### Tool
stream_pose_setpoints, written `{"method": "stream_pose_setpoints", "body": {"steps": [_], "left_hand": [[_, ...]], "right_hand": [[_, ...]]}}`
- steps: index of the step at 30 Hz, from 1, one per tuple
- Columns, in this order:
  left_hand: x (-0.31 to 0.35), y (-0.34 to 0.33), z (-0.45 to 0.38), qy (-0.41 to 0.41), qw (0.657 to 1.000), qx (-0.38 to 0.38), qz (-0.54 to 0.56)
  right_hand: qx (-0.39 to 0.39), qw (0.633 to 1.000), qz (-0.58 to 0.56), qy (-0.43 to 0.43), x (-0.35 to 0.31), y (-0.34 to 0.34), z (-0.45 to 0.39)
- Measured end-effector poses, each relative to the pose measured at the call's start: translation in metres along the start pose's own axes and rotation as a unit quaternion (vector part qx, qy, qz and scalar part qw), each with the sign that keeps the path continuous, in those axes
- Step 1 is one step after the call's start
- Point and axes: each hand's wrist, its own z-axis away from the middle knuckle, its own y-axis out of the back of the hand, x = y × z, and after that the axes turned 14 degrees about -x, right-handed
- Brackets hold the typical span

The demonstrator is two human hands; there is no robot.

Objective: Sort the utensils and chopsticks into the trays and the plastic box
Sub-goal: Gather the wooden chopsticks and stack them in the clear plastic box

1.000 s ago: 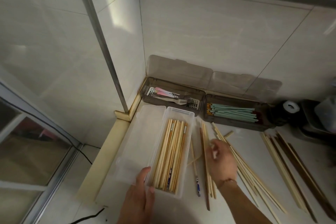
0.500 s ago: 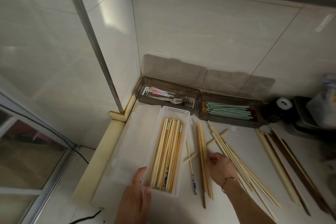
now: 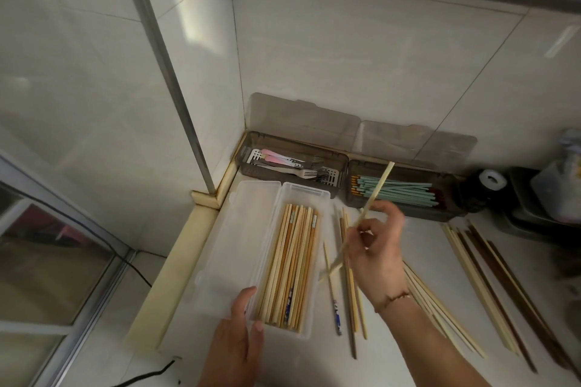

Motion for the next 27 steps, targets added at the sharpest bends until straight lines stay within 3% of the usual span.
{"method": "stream_pose_setpoints", "body": {"steps": [2, 5, 9, 13, 15, 17, 19, 21, 23, 25, 27], "left_hand": [[0.002, 0.0, 0.0, -0.002, 1.0, 0.001, 0.008], [0.003, 0.001, -0.001, -0.005, 1.0, -0.011, 0.02], [0.001, 0.001, 0.0, 0.003, 1.0, -0.017, 0.018], [0.002, 0.001, 0.0, 0.02, 0.999, -0.015, 0.026], [0.002, 0.001, 0.001, 0.019, 0.999, -0.013, 0.023], [0.001, 0.0, 0.002, 0.014, 1.0, -0.008, 0.024], [0.001, -0.001, 0.002, 0.014, 1.0, -0.004, 0.023], [0.0, -0.002, 0.002, 0.01, 1.0, 0.001, 0.023], [-0.002, -0.002, 0.002, 0.005, 1.0, 0.002, 0.014], [-0.002, -0.002, 0.002, 0.006, 1.0, 0.003, 0.012], [0.0, -0.001, 0.002, 0.006, 1.0, 0.005, 0.018]], "right_hand": [[-0.076, 0.995, 0.047, 0.037, -0.011, -0.016, 0.0], [-0.162, 0.959, 0.22, 0.074, -0.012, -0.043, -0.003], [-0.245, 0.888, 0.389, 0.017, 0.002, -0.068, -0.013], [-0.32, 0.778, 0.54, -0.019, 0.012, -0.076, -0.019], [-0.328, 0.76, 0.561, -0.022, 0.013, -0.077, -0.02], [-0.327, 0.774, 0.542, -0.014, 0.014, -0.076, -0.02], [-0.289, 0.84, 0.459, 0.025, 0.019, -0.073, -0.017], [-0.18, 0.924, 0.326, 0.092, 0.026, -0.064, -0.011], [-0.037, 0.955, 0.26, 0.136, 0.036, -0.051, -0.004], [0.042, 0.969, 0.239, 0.055, 0.05, -0.032, 0.003], [0.043, 0.972, 0.211, -0.094, 0.065, -0.013, 0.007]]}}
